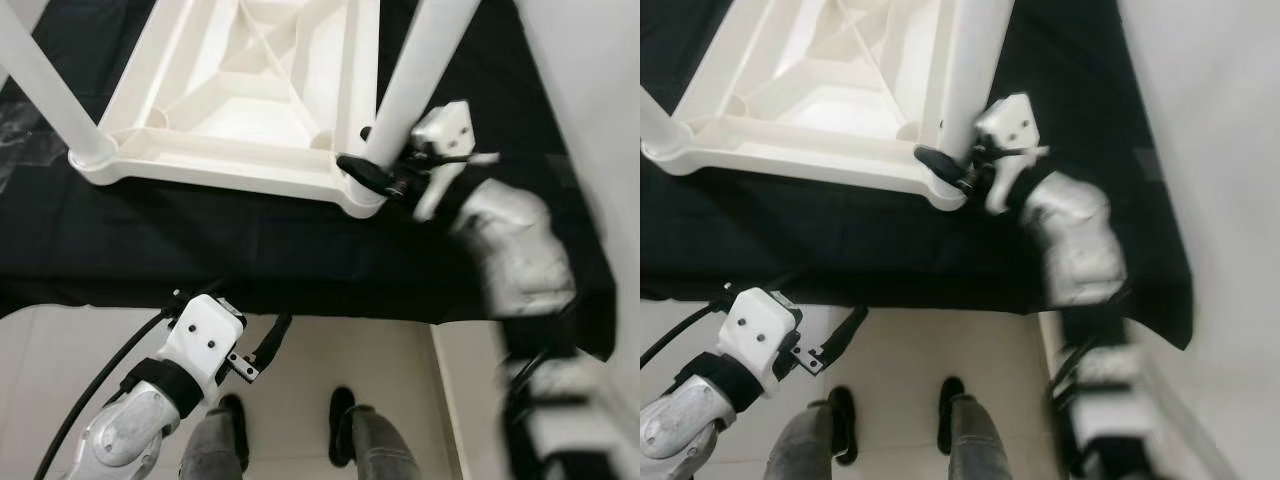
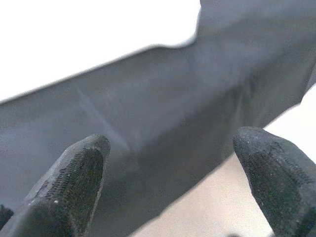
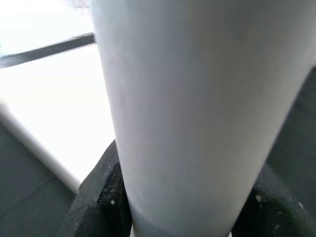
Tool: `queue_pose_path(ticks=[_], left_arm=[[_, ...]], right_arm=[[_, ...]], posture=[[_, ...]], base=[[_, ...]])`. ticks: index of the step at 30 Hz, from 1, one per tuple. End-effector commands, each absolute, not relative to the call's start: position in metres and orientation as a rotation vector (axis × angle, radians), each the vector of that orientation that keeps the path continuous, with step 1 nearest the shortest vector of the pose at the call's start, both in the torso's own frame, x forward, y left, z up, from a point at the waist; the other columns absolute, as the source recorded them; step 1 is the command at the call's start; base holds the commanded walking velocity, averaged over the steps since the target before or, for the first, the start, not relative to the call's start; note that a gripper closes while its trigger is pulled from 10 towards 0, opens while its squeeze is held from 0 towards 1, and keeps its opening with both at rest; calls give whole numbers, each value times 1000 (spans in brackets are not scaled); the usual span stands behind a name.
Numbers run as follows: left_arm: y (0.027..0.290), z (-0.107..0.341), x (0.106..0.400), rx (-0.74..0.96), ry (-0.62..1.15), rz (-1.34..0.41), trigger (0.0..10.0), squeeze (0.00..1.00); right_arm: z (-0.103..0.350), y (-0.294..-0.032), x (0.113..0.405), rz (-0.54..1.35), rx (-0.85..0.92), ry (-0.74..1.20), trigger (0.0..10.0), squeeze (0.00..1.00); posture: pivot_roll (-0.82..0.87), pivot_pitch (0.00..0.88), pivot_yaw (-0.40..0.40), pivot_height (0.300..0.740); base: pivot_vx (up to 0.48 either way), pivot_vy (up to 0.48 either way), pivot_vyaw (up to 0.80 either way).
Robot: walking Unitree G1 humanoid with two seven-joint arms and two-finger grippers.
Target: Building children table
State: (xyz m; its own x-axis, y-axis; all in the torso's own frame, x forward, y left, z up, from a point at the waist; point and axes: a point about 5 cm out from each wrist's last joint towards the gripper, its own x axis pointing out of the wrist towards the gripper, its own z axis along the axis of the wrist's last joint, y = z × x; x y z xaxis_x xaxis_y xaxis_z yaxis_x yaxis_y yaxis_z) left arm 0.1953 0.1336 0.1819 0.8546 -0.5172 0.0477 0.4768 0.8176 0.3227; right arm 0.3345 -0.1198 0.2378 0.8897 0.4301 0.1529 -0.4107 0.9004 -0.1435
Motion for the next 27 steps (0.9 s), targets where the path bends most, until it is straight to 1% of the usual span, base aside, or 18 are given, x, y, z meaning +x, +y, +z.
queue_pose_path(ticks=[1,7,8,11,12,14,15,17,18,19,20,23,24,25,26,27], left_arm=[[133,177,193,290,-116,-524,10000,0],[131,179,198,269,-127,-505,10000,0],[131,180,199,268,-131,-502,10000,0],[133,181,201,272,-136,-497,10000,0],[134,182,202,275,-139,-493,10000,0],[134,182,203,277,-141,-490,10000,0],[135,183,204,279,-144,-488,10000,0],[135,184,205,280,-146,-487,10000,0],[135,184,205,279,-149,-488,10000,0],[135,184,205,279,-149,-488,10000,0],[135,185,205,278,-153,-491,10000,0],[135,185,205,277,-154,-496,10000,0],[133,186,205,272,-157,-506,10000,0],[131,187,205,265,-162,-524,10000,0],[130,187,205,265,-163,-531,10000,0],[130,187,205,265,-163,-531,10000,0]], right_arm=[[173,-136,329,293,-75,144,0,0],[190,-132,343,290,-68,110,0,0],[194,-132,345,292,-70,101,10000,0],[200,-130,347,318,-74,85,10000,0],[206,-130,347,337,-71,70,10000,1000],[210,-129,348,350,-69,60,10000,1000],[221,-127,349,376,-49,25,10000,1000],[228,-127,350,389,-52,-4,10000,1000],[240,-128,353,420,-52,-44,10000,357],[240,-128,353,420,-52,-44,10000,357],[255,-128,356,499,-70,-101,10000,0],[262,-127,358,545,-84,-125,10000,0],[268,-125,359,631,-95,-147,10000,0],[279,-125,361,745,-154,-185,10000,0],[281,-125,361,806,-163,-185,10000,0],[281,-125,361,806,-163,-185,10000,0]], posture=[[64,341,-77,740],[69,347,-80,740],[67,350,-80,740],[68,350,-79,740],[68,351,-78,740],[68,351,-78,740],[70,352,-78,740],[73,353,-78,740],[75,353,-77,740],[75,353,-77,740],[76,353,-78,740],[78,353,-79,740],[80,352,-81,740],[85,350,-83,740],[86,346,-88,740],[86,346,-88,740]], base=[[0,0,0],[0,0,0],[0,0,0],[0,0,0],[0,0,0],[0,0,0],[0,0,0],[0,0,0],[0,0,0],[0,0,0],[0,0,0],[0,0,0],[0,0,0],[0,0,0],[0,0,0],[0,0,0]])
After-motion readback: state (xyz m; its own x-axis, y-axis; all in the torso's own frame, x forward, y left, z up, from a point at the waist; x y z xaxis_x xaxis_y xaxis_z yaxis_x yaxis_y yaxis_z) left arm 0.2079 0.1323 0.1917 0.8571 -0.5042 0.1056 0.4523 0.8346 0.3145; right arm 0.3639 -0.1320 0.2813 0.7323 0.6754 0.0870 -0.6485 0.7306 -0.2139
